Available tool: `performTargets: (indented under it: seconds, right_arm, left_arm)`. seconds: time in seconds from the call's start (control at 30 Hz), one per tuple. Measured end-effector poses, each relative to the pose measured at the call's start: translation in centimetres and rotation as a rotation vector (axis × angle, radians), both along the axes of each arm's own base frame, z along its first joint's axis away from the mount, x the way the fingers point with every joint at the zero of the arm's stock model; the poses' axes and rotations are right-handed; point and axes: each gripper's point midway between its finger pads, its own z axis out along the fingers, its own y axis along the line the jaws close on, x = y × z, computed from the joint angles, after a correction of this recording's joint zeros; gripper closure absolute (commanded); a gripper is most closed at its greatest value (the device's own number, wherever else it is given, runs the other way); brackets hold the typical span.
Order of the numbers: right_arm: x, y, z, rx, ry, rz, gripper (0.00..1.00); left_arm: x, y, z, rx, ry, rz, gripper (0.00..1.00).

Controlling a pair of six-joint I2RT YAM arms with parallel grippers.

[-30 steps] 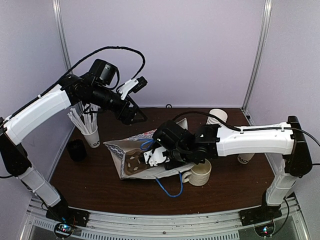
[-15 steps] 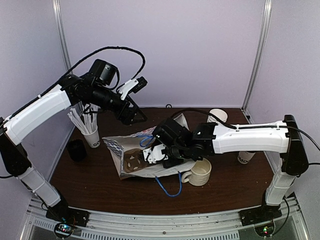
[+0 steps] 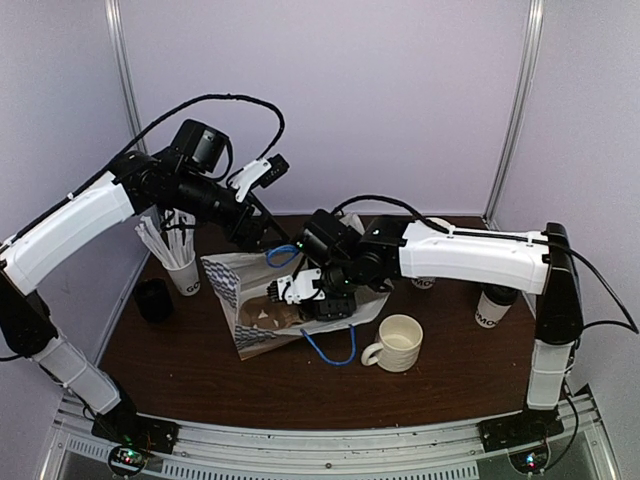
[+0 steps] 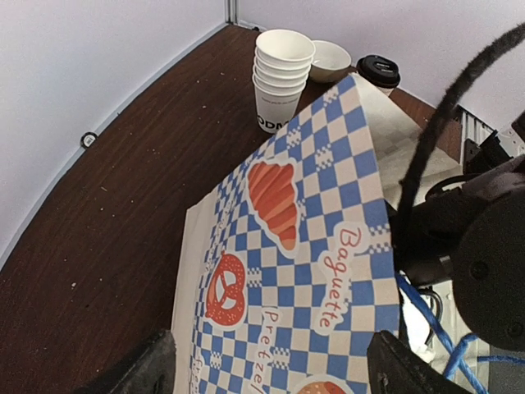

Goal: Pack the takeout coffee

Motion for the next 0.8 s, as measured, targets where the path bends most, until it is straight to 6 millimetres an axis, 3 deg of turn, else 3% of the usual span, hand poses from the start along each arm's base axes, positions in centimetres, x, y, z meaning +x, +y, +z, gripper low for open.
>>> performTargets:
  seconds: [0.3, 0.5, 0.8]
  right_arm:
    - [0.7, 0.5, -0.2, -0.02, 0.124, -0.033, 0.41]
    - [-0.3, 0.7, -0.7, -0.058, 0.234, -0.034, 0.41]
    - [-1.6, 0.4, -1.0, -0.097, 0.331, -0.042, 0.41]
  left_arm:
    - [0.7, 2.7, 1.2, 0.011, -0.051, 0.085, 0.15]
    - [1.0, 4.8, 1.9, 0.013, -0.081, 0.142, 0.15]
    - [0.6, 5.2, 2.2, 0.009, -0.089, 0.149, 0.15]
